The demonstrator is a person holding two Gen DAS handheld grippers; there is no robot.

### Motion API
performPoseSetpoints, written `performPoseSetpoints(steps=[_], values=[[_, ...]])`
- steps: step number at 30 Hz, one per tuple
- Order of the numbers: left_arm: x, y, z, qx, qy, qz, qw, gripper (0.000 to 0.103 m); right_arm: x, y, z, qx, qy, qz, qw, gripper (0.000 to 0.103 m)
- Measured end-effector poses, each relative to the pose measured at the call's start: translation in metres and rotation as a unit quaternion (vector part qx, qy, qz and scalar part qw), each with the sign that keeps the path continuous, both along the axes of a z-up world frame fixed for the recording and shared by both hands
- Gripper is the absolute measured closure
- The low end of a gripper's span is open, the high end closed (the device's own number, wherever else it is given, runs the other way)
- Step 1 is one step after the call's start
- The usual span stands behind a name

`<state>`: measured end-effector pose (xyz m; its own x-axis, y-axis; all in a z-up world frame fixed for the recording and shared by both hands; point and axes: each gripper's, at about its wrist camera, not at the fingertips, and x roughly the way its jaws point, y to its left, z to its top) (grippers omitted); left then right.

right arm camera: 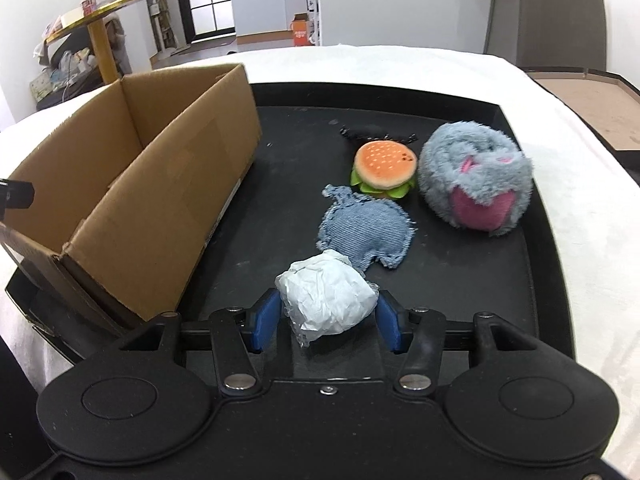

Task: Organize soft objects
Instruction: 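Grasp the white crumpled cloth with the right gripper, then lift the white cloth into the box and open the right gripper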

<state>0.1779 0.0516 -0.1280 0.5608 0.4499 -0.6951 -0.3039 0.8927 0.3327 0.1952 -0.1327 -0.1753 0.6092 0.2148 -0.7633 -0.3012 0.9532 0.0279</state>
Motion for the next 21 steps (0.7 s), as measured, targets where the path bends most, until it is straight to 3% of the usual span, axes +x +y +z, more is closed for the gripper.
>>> performPoseSetpoints(steps=[21], values=[[-0.011, 0.007, 0.008, -0.041, -0.024, -0.004, 0.9989, 0.018, -0.002, -0.003, 0.071, 0.021, -0.066, 0.000, 0.998, 0.052]])
